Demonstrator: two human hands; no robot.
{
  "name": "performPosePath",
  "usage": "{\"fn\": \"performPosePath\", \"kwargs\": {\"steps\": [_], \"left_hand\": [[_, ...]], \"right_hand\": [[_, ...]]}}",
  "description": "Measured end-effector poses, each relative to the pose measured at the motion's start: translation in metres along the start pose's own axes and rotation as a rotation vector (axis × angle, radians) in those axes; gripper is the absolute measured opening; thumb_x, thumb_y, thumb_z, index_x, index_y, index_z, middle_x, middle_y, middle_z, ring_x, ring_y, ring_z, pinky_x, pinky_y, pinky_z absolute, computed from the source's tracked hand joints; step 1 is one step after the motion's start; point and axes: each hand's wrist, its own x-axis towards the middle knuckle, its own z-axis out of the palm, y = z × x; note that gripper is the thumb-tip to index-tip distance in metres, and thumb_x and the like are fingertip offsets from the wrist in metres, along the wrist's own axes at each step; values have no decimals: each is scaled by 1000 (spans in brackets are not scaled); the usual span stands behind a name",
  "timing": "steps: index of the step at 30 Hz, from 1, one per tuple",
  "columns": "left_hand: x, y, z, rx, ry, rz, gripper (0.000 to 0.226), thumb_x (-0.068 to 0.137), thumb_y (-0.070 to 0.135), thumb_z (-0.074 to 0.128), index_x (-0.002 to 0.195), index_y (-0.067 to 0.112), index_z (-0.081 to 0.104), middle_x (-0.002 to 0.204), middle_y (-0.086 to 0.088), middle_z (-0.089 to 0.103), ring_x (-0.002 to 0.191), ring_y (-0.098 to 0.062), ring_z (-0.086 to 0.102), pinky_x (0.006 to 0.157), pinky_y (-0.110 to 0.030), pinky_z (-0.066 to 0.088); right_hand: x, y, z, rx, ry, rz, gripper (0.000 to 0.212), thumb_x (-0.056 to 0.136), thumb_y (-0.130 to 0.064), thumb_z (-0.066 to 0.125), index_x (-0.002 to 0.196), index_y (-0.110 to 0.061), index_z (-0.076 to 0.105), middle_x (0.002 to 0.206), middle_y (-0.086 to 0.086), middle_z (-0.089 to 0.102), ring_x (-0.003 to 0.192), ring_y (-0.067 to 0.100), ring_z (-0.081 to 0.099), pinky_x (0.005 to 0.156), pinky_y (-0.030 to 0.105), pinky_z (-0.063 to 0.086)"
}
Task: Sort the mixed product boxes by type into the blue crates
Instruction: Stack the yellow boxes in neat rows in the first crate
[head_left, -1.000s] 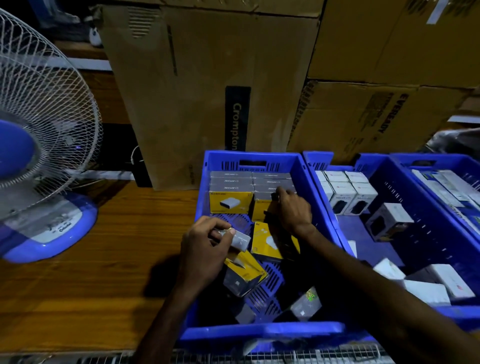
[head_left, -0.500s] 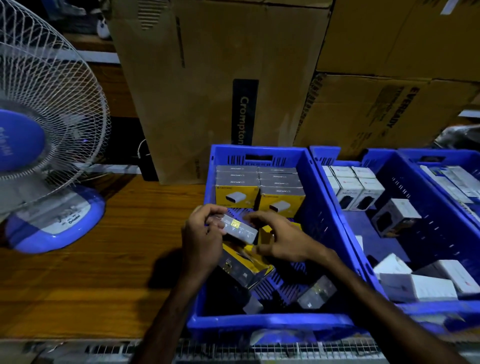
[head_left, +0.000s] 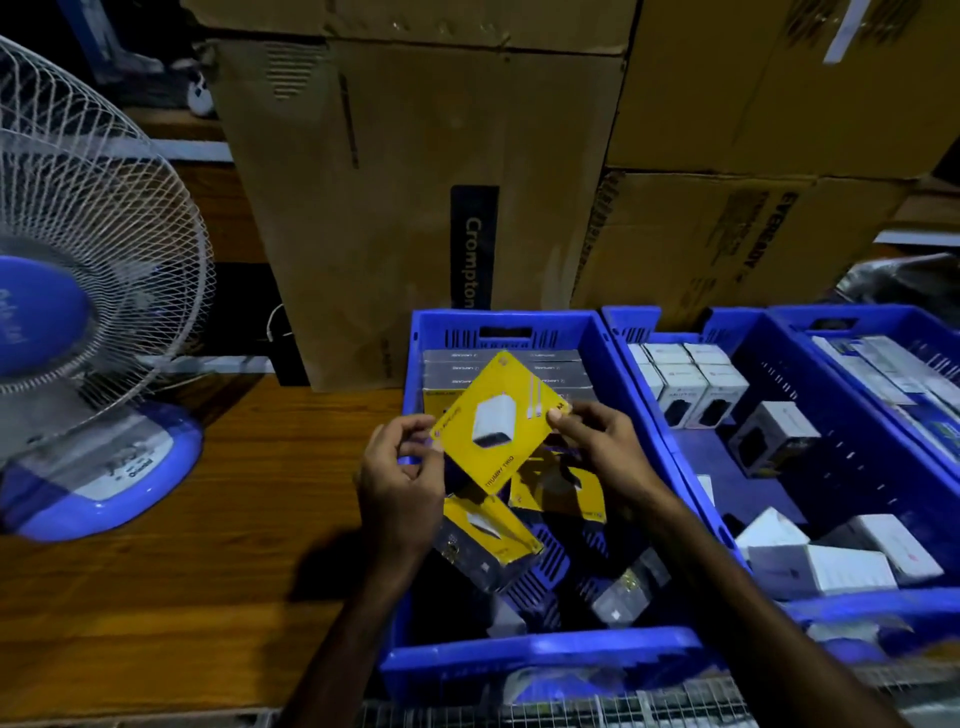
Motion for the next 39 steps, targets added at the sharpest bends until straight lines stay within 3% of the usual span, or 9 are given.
{"fn": "performPosePath", "kwargs": {"steps": [7, 9, 12, 15, 17, 22, 27, 31, 39], "left_hand": [[9, 2, 1, -14, -134, 33, 61, 87, 24, 81, 142, 26, 56, 126, 15, 50, 114, 11, 52, 78, -19, 58], [17, 3, -1, -9, -181, 48, 60, 87, 29, 81, 142, 28, 57, 128, 21, 50, 120, 4, 55, 80, -24, 61], [30, 8, -5, -12, -298, 52, 50, 85, 36, 80, 132, 31, 63, 126, 11, 62, 114, -9, 65, 86, -38, 63], [41, 16, -7, 29, -377, 100, 43, 83, 20, 86, 120, 28, 66, 118, 5, 66, 104, 1, 65, 85, -23, 58], [49, 18, -8, 162, -396, 209, 42, 78, 15, 89, 115, 22, 69, 110, 6, 63, 97, 3, 62, 79, -14, 50], [74, 17, -6, 593, -448, 383, 51, 77, 23, 90, 124, 15, 71, 109, 5, 61, 103, -17, 61, 88, -30, 49], [94, 16, 8, 802, -503, 490, 45, 86, 30, 82, 124, 12, 67, 117, -3, 60, 107, -28, 65, 89, -43, 58], [109, 10, 23, 970, -537, 482, 28, 89, 35, 79, 99, 14, 62, 114, -6, 58, 97, -30, 66, 75, -42, 59], [135, 2, 50, 1126, -650, 490, 33, 88, 41, 78, 99, 13, 65, 102, -5, 58, 87, -27, 62, 77, -43, 58]], "right_hand": [[-9, 5, -1, 355, -76, 88, 35, 97, -4, 62, 132, -4, 59, 118, 13, 72, 100, 23, 71, 84, 27, 59], [-9, 7, -2, 398, -112, 91, 48, 90, -8, 68, 136, -3, 56, 125, 16, 70, 106, 24, 72, 90, 30, 60], [-10, 8, -4, 445, -186, 91, 55, 83, -13, 72, 135, -5, 56, 128, 14, 71, 118, 26, 69, 104, 38, 55], [-11, 7, -4, 453, -188, 89, 37, 95, -1, 59, 132, -6, 58, 125, 10, 74, 122, 26, 67, 106, 38, 54], [-11, 7, -4, 370, -141, 90, 33, 101, 5, 52, 128, -11, 61, 119, 4, 77, 117, 24, 70, 97, 33, 59], [-7, 12, -16, -181, 54, -120, 43, 100, 0, 60, 142, -5, 54, 131, 5, 67, 118, 10, 65, 81, 15, 56], [-2, 4, -47, -605, 223, -366, 29, 98, -14, 67, 126, -20, 69, 123, -5, 69, 114, 10, 63, 96, 29, 51], [1, 9, -72, -890, 249, -363, 22, 96, -21, 69, 118, -21, 71, 123, 1, 64, 111, 23, 62, 89, 38, 50], [3, 21, -90, -955, 158, -293, 29, 95, -25, 71, 123, -19, 70, 133, 1, 56, 119, 27, 59, 92, 42, 51]]}}
